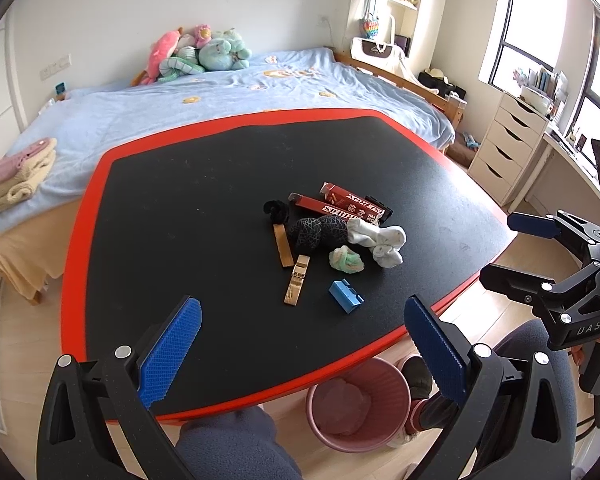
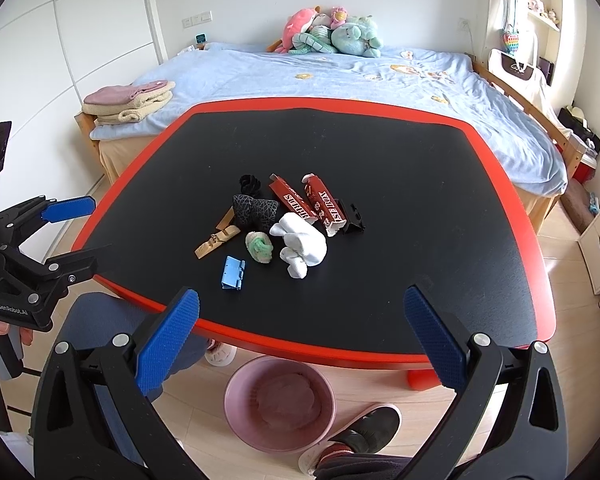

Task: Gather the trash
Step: 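Reach both tools toward the pile of trash on the table, then grasp the white tissue with the right tool while the left tool grasps the wooden clothespin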

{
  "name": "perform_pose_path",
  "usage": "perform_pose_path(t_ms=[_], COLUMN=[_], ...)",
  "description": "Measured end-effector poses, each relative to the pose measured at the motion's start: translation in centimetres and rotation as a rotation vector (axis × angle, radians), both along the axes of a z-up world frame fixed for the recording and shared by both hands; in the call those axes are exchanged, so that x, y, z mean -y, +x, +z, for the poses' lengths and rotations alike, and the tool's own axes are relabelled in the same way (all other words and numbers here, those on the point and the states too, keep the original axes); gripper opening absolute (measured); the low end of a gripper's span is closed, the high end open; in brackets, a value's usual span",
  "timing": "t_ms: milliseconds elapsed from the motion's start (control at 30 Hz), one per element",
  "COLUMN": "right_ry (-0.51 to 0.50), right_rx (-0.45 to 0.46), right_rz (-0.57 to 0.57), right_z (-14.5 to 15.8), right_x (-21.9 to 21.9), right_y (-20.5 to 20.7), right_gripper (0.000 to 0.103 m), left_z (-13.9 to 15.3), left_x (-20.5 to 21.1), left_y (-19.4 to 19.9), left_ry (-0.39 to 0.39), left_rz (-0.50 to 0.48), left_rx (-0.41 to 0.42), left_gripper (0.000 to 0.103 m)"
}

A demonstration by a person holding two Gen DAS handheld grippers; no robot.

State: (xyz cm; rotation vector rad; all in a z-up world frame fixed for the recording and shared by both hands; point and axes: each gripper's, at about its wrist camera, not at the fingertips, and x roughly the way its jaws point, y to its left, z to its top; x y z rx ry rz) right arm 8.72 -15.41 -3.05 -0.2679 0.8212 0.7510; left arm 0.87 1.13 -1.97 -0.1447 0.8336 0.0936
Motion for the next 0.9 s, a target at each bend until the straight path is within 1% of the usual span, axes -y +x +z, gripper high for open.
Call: perform_pose_path(t_ms=[200, 500, 667, 900], right_ry=[-0.003, -0.020, -0.047, -0.091], right_rx=[-0.016, -0.034, -0.051, -0.065], right_rz=[0.006, 0.037, 0.062, 0.102], right_z=[-0.5, -1.2, -2.1, -4.3], right_x=[-0.2, -1.4, -2.6, -4.0], right_y=[0.4, 2.4, 4.1, 6.3], right_gripper=[0.100, 0.100, 0.100, 0.100], left_z=[-0.6, -2.2, -3.8, -6.4], left_x=[-0.1, -1.0, -1.3, -2.2], left_y=[0.6, 3.1, 4.8, 6.7], left_ry=[0.008, -0.015, -0.010, -0.009], left_rz=[-0.007, -0.048, -0.071, -0.086], left_rx=[-0.018, -0.068, -0.113, -0.172], left_gripper=[0.097, 0.097, 0.097, 0.097])
